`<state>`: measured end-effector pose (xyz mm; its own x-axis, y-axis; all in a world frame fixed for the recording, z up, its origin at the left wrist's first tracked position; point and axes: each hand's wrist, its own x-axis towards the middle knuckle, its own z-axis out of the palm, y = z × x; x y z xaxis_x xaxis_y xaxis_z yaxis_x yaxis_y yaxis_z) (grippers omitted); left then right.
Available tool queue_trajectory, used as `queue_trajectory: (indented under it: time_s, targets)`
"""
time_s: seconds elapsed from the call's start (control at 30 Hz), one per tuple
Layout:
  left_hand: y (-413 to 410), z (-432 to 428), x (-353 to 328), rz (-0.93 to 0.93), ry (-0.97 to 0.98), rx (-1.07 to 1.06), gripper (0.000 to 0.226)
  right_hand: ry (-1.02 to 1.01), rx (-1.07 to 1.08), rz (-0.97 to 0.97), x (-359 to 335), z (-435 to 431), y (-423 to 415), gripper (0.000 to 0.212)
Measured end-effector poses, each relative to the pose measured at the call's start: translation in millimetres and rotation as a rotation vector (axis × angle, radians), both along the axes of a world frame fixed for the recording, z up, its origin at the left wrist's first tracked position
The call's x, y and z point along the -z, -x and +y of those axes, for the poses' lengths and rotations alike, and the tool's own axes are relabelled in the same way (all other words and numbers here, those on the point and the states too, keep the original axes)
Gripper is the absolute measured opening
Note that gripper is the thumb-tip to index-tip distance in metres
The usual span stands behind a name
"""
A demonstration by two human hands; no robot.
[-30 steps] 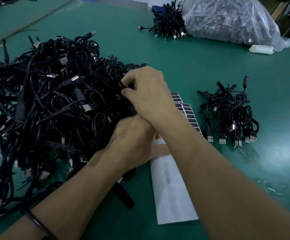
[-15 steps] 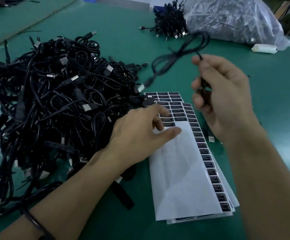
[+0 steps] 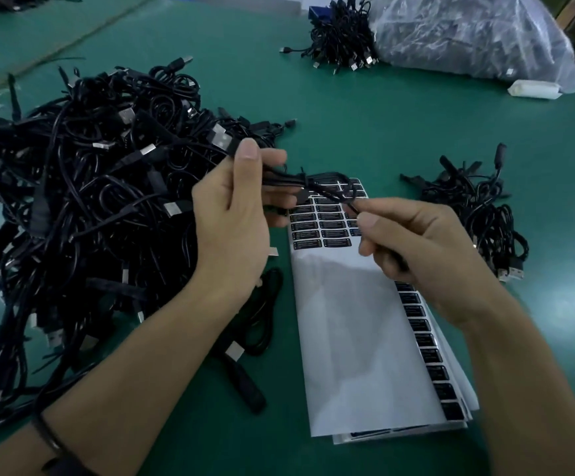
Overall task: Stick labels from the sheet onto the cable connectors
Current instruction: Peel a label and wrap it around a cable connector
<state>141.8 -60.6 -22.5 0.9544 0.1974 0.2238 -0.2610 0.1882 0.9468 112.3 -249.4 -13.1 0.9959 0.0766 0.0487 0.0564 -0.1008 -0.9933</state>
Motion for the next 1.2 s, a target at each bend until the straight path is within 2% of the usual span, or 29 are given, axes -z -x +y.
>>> queue_trajectory:
  time_s: [0.13,0.27,0.37,0.43,0.47,0.53,0.6,0.7,0.83,0.9,1.07,1.2]
  targets:
    - [-0.4,1.9,-2.3,-0.043,0.08,-0.06,0.036,-0.084,0.085,0.049,1.7,-7.4,-0.3,0.026]
    - [-0.8,1.6,-1.7,-0.062,0.052,-0.092,0.036,-0.067,0.197,0.012,6.4,-8.2,-3.1,0.003]
    - [-1.5,1.0,-0.1,-0.068,-0.012,-0.13,0.028,0.02,0.242,-0.042,8.3,-6.3,-3.7,0.014]
    - [-1.6,1.5,0.6,-0.083,-0.041,-0.124,0.009,0.017,0.271,-0.058,6.8,-5.2,-2.9,0.019]
    - [-1.2,1.6,0.6,-0.078,-0.07,-0.13,0.01,-0.001,0.286,-0.061,6.2,-4.6,-2.5,0.02]
    - [-0.1,2.3,1.8,-0.086,-0.15,-0.176,0.042,-0.035,0.306,-0.067,6.1,-4.2,-2.4,0.022]
    - [1.4,2.1,2.1,-0.129,-0.271,-0.21,0.057,-0.056,0.292,-0.062,6.7,-3.9,-2.5,0.021]
    - [5.7,0.5,2.7,-0.213,-0.497,-0.216,0.044,-0.068,0.248,-0.05,7.2,-3.9,-3.7,0.015]
    - [13.1,-2.4,3.1,-0.506,-0.848,-0.274,0.018,-0.052,0.211,-0.107,7.5,-3.6,-4.7,0.024]
    - [14.5,-5.2,3.8,-0.605,-0.981,-0.303,0.013,-0.054,0.182,-0.151,7.9,-3.6,-4.6,0.026]
    - [16.6,-6.8,1.6,-0.592,-1.142,-0.178,0.032,-0.04,0.064,-0.196,8.1,-2.9,-3.1,0.026]
    - [15.1,-6.1,1.7,-0.587,-1.21,-0.11,0.026,-0.057,-0.015,-0.189,5.3,-0.5,-0.4,0.024]
